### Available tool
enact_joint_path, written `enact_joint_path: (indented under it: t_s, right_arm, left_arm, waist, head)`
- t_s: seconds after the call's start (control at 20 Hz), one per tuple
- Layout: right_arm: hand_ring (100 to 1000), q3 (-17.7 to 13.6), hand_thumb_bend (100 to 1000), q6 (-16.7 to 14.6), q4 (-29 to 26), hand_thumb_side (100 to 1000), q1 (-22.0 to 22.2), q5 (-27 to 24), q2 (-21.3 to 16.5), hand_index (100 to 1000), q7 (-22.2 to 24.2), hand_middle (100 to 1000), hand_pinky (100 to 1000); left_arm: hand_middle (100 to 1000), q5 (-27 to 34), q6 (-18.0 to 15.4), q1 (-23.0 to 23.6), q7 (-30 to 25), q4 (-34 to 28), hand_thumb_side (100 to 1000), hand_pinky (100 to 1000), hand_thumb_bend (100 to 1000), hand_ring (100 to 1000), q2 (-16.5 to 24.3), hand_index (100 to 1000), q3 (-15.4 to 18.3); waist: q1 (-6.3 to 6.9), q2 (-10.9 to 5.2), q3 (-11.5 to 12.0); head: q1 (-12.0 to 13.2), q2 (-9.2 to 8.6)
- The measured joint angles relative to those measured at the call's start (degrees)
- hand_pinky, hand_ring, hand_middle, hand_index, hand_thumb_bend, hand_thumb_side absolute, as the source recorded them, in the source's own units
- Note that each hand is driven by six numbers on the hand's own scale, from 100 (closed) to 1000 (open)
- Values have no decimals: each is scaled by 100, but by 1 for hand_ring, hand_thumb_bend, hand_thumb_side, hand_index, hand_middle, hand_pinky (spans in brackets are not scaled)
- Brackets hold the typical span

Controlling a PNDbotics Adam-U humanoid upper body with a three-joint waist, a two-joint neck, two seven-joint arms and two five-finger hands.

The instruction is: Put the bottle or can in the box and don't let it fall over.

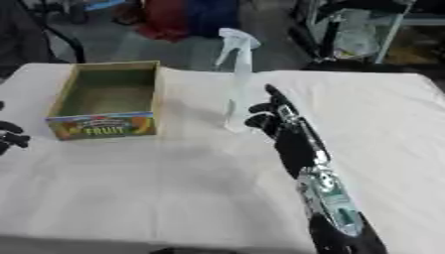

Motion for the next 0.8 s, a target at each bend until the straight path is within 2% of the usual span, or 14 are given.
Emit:
enact_joint_path:
  t_s: [0.15,0.4,0.55,0.75,0.8]
  right_arm:
    - [433,24,250,215,391,686,-193,-242,307,1000,1,456,711]
    - [366,-131,289,475,1054,684,-334,-652,702,1000,66,392,658]
    - [351,-240,295,454,1443,681,-469,-893,884,1000,197,379,643]
    - [302,-362,301,312,1805,674,-678,-1218,1069,1000,382,336,565]
    - [275,-397,303,278,1875,675,-733,-1298,1103,1000,403,315,523]
  left_arm:
    - [429,26,1,-1,-1,2,992,670,555,374,-28,890,-1]
    - [429,49,2,-1,0,13,992,670,554,374,-28,890,-1]
    - [429,54,2,-1,0,18,992,670,555,374,-29,890,-2]
    - [429,68,8,-1,-6,20,993,670,555,374,-31,889,-20]
    - [429,69,9,-1,-8,20,993,670,555,374,-32,890,-33]
  waist:
    - [3,5,21]
    - [22,8,46]
    - [33,8,51]
    - [54,8,79]
    - [73,8,87]
  head:
    - [-68,0]
    - [-130,0]
    - [-156,0]
    - [-187,0]
    - [-198,0]
